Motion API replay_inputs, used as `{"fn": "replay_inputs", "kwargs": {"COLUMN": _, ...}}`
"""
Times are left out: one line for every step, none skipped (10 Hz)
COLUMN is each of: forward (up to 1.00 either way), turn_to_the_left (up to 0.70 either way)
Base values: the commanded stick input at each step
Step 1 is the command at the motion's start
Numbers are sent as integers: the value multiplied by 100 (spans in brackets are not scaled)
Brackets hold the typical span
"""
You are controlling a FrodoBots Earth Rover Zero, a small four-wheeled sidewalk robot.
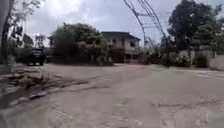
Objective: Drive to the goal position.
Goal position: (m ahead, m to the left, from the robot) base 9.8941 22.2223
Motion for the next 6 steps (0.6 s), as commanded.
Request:
{"fn": "replay_inputs", "kwargs": {"forward": 95, "turn_to_the_left": 0}}
{"fn": "replay_inputs", "kwargs": {"forward": 95, "turn_to_the_left": 0}}
{"fn": "replay_inputs", "kwargs": {"forward": 95, "turn_to_the_left": 0}}
{"fn": "replay_inputs", "kwargs": {"forward": 95, "turn_to_the_left": 0}}
{"fn": "replay_inputs", "kwargs": {"forward": 95, "turn_to_the_left": 0}}
{"fn": "replay_inputs", "kwargs": {"forward": 95, "turn_to_the_left": 0}}
